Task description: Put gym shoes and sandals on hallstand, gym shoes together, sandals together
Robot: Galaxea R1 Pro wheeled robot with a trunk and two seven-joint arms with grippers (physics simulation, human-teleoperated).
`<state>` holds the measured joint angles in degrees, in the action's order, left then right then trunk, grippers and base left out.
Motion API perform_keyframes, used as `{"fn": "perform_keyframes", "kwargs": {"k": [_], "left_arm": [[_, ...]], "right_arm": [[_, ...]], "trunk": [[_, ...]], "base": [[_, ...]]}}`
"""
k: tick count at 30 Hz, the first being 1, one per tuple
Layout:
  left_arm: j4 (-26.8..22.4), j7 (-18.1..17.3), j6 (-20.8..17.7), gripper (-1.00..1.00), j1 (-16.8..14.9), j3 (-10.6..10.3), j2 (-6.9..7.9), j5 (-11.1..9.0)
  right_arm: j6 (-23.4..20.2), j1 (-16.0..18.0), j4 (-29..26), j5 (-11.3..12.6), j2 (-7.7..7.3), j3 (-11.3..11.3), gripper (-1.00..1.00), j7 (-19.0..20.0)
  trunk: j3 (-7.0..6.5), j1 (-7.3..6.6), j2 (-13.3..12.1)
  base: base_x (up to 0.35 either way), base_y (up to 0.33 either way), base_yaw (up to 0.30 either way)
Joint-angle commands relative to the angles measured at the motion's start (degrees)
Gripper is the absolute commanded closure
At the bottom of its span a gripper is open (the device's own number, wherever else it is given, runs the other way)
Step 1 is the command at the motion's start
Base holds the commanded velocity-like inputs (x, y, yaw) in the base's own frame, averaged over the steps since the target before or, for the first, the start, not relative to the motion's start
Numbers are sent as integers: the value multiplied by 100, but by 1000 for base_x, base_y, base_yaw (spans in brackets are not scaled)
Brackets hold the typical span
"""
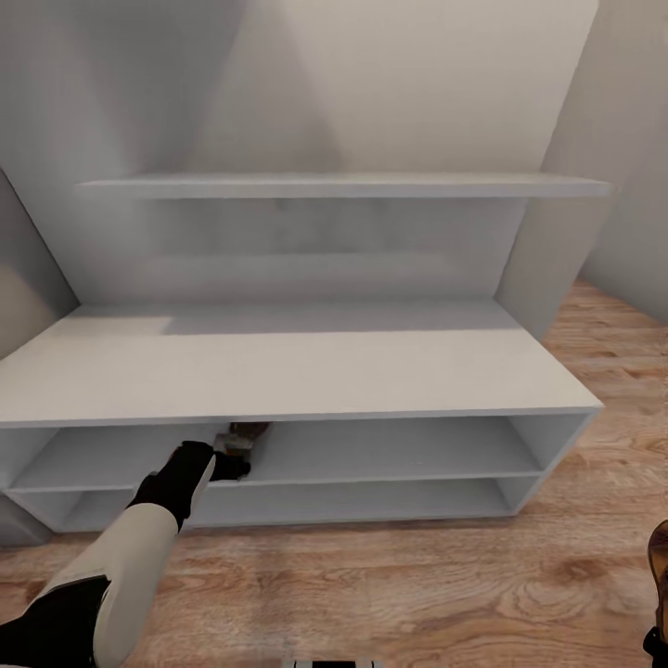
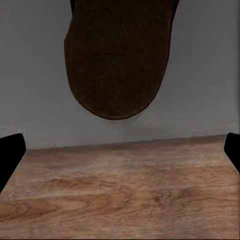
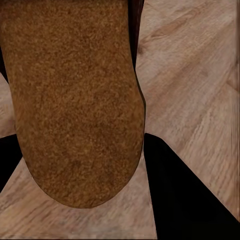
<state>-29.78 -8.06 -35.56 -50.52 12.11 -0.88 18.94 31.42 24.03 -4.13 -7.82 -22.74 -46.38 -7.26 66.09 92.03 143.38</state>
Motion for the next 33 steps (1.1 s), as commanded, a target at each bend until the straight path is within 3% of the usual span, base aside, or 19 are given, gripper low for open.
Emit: {"fn": "perform_keyframes", "kwargs": {"k": [1,13,16,21,24,26,29,31,33], "left_arm": [[-10,-46,-20,-100,-2,45,-8,62],[-10,-54,36,-100,10,25,6,54],[7,-55,418,-100,112,78,14,-65],[12,-72,1657,-100,1017,233,114,-736],[32,-126,2352,-100,1522,251,222,-942],[59,-390,2971,-100,1974,265,349,-1094],[74,-791,3459,-100,2354,274,498,-1266],[88,-1451,4004,-100,2833,277,739,-1669],[94,-1800,4263,-100,3092,275,877,-1942]], "right_arm": [[13,5,9,-45,-2,-19,100,-38],[13,5,12,-45,3,-12,100,-38],[13,5,15,-45,8,-12,100,-38],[13,5,16,-45,18,-10,100,-38],[19,5,17,-47,26,-6,100,-35],[26,5,17,-51,30,1,100,-27],[28,5,18,-52,35,4,100,-23],[30,5,18,-53,39,5,100,-20],[30,5,18,-53,40,6,100,-17]], "trunk": [[5,-5,2],[5,-5,2],[5,-5,2],[5,-5,2],[5,-5,2],[5,-5,2],[5,-5,2],[5,-5,2],[5,-5,2]], "base": [[-320,0,0],[-333,0,0],[-336,0,0],[-335,0,0],[-302,0,0],[-157,0,0],[-70,0,0],[-21,0,0],[-9,0,0]]}}
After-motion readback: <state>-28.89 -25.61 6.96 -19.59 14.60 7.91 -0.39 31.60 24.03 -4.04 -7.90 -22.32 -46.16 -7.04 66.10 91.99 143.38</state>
